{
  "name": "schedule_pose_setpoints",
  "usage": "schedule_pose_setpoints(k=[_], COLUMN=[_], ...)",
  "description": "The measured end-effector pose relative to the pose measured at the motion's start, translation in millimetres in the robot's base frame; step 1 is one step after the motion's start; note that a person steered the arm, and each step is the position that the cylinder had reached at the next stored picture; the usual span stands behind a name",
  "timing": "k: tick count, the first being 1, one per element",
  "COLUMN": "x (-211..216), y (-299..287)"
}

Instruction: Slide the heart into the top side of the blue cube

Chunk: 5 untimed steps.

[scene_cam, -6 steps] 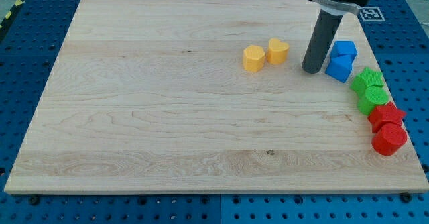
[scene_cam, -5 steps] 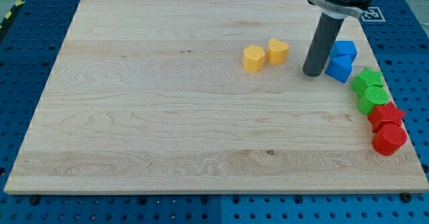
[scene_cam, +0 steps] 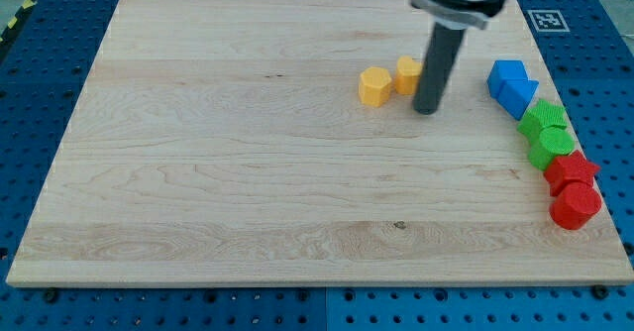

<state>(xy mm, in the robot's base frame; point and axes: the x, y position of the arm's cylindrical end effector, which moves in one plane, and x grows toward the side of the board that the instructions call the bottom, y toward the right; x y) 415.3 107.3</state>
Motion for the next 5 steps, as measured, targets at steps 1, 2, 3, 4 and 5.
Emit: schedule_pose_setpoints(k=[1, 2, 3, 4, 5], x=[-34.1, -67.5, -64.0, -60.0, -74.2], y=[-3.4, 40.5, 49.7, 14.4, -18.3])
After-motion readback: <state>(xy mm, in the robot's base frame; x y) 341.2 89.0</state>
